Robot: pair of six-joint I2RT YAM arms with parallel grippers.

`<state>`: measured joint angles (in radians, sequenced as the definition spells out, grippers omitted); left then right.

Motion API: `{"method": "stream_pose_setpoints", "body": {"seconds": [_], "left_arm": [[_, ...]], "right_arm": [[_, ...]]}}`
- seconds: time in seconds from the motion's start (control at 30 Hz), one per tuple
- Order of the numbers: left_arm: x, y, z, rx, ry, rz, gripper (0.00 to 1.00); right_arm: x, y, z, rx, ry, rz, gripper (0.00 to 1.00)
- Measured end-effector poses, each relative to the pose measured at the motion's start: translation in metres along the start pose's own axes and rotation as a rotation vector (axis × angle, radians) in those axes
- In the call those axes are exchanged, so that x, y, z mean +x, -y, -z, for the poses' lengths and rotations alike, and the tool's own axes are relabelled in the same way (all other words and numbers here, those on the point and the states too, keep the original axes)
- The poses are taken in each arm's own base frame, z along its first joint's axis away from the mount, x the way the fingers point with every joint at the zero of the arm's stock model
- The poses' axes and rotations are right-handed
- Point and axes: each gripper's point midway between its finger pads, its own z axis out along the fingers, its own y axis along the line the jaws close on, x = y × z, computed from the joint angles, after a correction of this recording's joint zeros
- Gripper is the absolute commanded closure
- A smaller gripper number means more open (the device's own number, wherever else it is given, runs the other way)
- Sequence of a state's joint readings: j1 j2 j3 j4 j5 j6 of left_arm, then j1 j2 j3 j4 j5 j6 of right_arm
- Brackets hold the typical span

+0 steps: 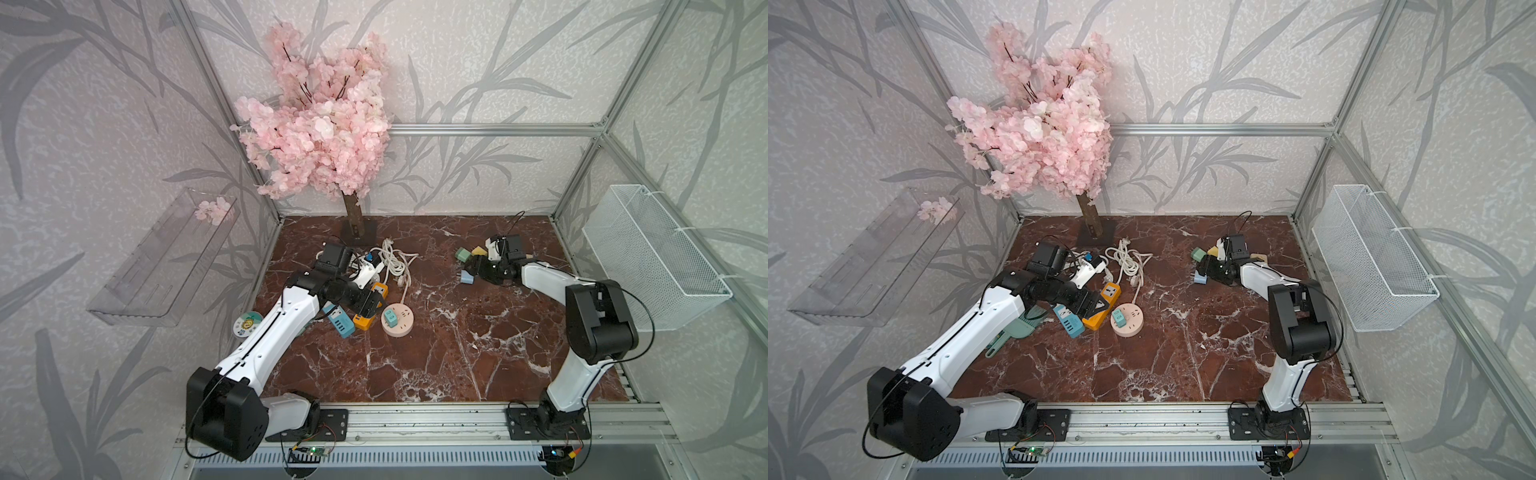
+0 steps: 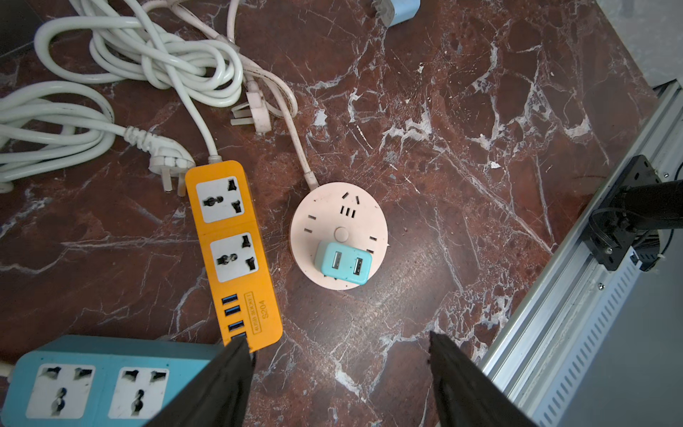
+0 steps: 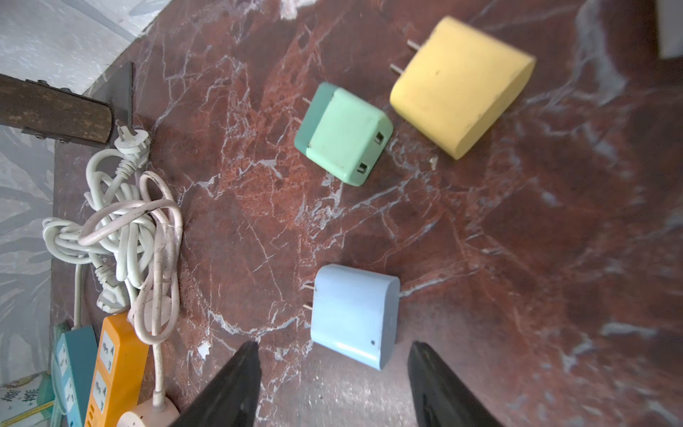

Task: Pull the plug off the socket
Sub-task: Place the plug at the center of the board, then remove the plug from the socket.

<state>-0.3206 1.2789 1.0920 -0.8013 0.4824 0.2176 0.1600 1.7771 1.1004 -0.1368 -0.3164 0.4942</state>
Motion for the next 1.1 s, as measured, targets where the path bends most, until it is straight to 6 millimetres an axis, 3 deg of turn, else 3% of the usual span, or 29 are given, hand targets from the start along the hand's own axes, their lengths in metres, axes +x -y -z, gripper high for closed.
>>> {"method": "stream_pose_setpoints", "body": {"seconds": [0.27,0.43,0.87,1.1], "left_arm": [[0.002,-0.009,0.002,-0.032,-0.005,0.021,0.2],[0.003,-0.02,0.005,-0.061,0.001,0.05,0.21],[0.013,-0.057,0.0,-0.101,-0.025,0.215,0.25],[0.018,-0.073,0.001,-0.114,-0.026,0.293,0.27]], "right_arm": [[0.003,-0.01,0.049,0.007,0.066,0.058,0.38],[0.013,-0.038,0.077,-0.011,0.086,0.149,0.39],[0.122,-0.161,0.093,-0.123,-0.096,0.588,0.39],[0.179,-0.191,0.082,-0.136,-0.21,0.763,0.39]]}}
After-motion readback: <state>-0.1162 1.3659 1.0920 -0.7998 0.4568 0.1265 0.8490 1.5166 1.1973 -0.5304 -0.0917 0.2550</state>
